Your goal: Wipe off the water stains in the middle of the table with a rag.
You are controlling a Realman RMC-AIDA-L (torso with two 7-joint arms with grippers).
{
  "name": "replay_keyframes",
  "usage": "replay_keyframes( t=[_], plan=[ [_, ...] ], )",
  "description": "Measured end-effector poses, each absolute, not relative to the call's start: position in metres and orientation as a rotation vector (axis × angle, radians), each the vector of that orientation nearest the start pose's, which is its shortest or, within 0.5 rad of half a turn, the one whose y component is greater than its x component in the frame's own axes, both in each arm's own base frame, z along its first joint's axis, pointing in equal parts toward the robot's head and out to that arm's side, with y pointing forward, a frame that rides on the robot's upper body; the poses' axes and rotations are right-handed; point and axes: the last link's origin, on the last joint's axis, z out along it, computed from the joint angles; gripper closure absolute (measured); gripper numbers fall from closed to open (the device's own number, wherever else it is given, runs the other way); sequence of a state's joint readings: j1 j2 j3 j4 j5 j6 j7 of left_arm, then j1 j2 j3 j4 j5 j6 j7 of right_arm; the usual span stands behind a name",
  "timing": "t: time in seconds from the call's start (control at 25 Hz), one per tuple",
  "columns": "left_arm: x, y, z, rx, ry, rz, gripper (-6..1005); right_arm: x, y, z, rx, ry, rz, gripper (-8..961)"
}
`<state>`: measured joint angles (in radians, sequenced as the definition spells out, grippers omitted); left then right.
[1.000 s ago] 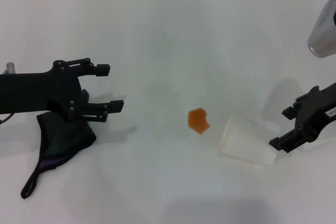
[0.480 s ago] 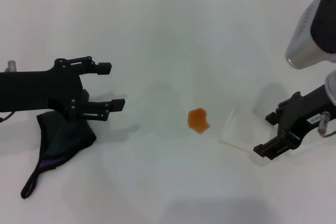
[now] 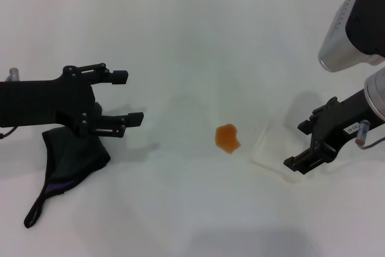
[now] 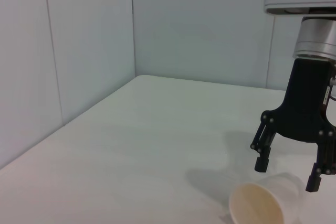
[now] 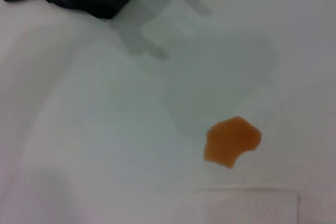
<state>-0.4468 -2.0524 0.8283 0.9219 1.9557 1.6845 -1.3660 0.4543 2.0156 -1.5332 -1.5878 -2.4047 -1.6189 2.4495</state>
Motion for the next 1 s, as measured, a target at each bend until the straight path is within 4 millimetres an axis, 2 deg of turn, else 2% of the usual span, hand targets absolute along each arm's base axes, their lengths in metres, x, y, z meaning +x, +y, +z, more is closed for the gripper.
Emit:
replay_keyframes(
  t=[1.0],
  plan=[
    [-0.248,0.318,0.036,-2.832,-0.289,-0.586,120,0.172,0.316,-0.016,-2.808,0.617,-0.478,171]
  ],
)
